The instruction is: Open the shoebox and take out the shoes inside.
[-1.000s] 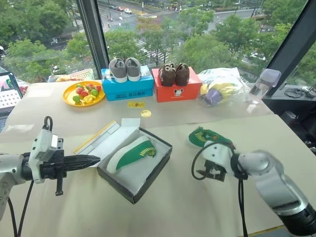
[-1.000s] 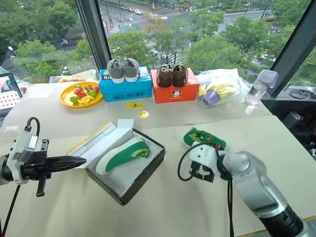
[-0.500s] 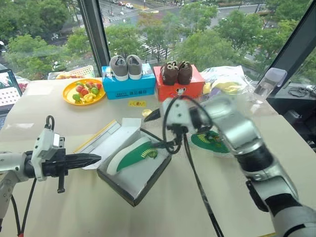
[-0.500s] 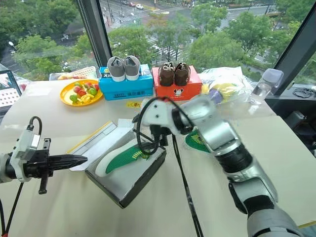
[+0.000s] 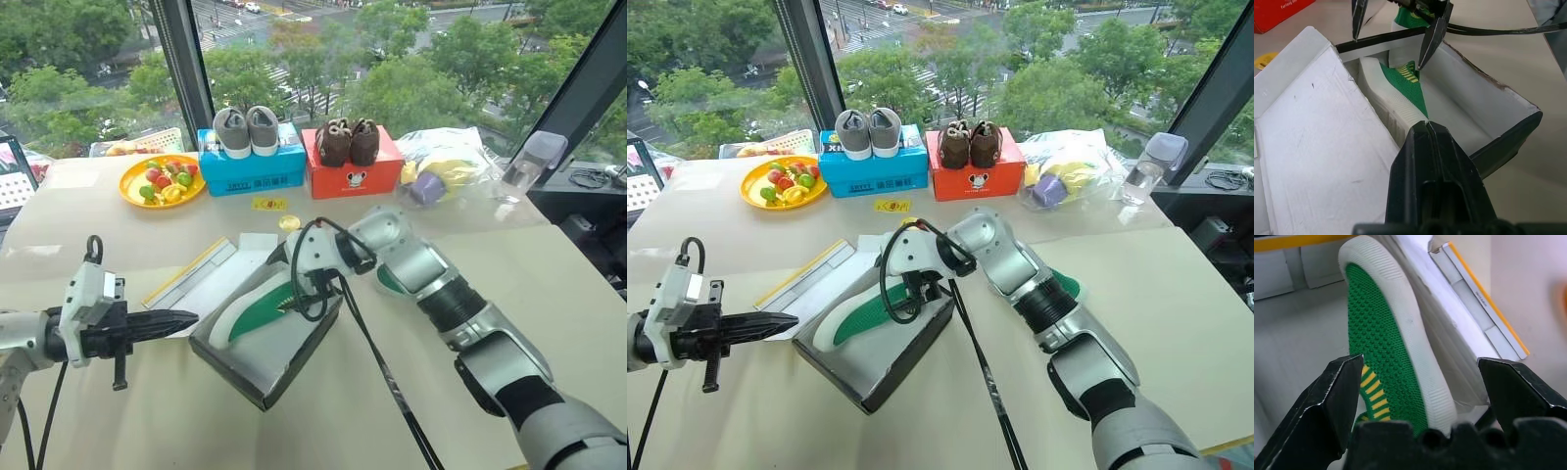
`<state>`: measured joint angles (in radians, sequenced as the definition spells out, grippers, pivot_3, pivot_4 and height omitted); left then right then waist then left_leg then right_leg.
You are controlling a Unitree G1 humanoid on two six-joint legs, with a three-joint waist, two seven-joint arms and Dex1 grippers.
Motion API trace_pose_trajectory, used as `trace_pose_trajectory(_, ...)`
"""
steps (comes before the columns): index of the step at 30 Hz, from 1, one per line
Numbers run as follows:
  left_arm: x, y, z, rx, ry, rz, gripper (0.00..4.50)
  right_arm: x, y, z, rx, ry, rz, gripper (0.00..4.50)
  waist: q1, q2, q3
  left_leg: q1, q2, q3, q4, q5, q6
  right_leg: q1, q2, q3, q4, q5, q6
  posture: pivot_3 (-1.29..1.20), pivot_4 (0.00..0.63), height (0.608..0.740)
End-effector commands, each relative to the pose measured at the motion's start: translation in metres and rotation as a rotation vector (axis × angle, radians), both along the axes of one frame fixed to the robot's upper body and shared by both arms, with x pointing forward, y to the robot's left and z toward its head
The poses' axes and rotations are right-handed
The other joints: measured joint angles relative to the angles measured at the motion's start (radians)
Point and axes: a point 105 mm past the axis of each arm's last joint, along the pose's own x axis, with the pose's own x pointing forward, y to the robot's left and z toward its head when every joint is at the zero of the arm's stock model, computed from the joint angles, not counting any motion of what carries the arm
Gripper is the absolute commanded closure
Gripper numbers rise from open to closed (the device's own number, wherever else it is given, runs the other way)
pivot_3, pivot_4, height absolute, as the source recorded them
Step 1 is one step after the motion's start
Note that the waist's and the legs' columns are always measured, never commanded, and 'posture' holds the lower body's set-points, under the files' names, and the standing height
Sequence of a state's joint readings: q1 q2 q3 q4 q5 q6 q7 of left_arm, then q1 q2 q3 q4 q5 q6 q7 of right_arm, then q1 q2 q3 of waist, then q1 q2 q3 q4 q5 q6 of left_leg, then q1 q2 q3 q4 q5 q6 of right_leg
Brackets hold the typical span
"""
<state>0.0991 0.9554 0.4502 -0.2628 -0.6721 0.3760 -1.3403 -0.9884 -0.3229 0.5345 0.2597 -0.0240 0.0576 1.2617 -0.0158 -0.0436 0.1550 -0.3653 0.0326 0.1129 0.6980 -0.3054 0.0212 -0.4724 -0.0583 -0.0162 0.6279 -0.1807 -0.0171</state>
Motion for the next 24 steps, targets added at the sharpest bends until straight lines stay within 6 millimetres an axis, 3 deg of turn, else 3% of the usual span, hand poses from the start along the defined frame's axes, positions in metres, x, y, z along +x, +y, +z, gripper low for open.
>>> trace_pose_trajectory(1,-0.002,-0.003,0.009,-0.001,-0.048,-0.007,4.5,-0.008,0.008,-0.011,-0.008,-0.003,0.041,0.08,0.0,0.0,0.0,0.0,0.0,0.0,0.0,0.0,0.0,0.0,0.0,0.0,0.0,0.0,0.0,0.0,0.15,0.731)
trace_pose_trajectory(7,-0.002,-0.005,0.01,-0.006,-0.053,-0.007,4.5,-0.002,0.015,-0.029,-0.027,0.018,0.027,0.08,-0.003,0.0,0.0,0.001,0.0,-0.001,0.001,0.0,0.0,0.001,0.0,0.001,0.002,0.0,0.0,0.0,0.15,0.731)
trace_pose_trajectory(16,-0.002,-0.006,0.011,-0.007,-0.054,-0.001,4.5,0.009,0.017,-0.03,-0.029,0.015,0.008,0.08,-0.007,0.0,0.0,0.005,0.001,-0.001,0.001,0.0,0.0,0.002,0.001,0.002,0.004,0.001,-0.003,0.0,0.15,0.731)
trace_pose_trajectory(19,-0.002,-0.006,0.012,-0.007,-0.054,0.0,4.5,0.009,0.019,-0.032,-0.023,-0.002,0.007,0.78,-0.006,0.0,0.0,0.005,0.001,-0.001,0.001,0.0,0.0,0.002,0.001,0.002,0.004,0.002,-0.003,0.0,0.15,0.731)
trace_pose_trajectory(23,-0.003,-0.006,0.013,-0.007,-0.054,0.001,4.5,0.008,0.02,-0.036,-0.026,-0.019,0.009,2.27,-0.006,0.0,0.0,0.006,0.001,-0.001,0.0,0.001,0.0,0.002,0.002,0.002,0.005,0.002,-0.004,0.0,0.15,0.731)
trace_pose_trajectory(24,-0.002,-0.006,0.013,-0.007,-0.054,0.001,4.5,0.008,0.019,-0.036,-0.026,-0.019,0.01,2.44,-0.006,0.0,0.0,0.007,0.001,-0.001,0.0,0.001,0.0,0.002,0.002,0.002,0.005,0.002,-0.004,0.0,0.15,0.731)
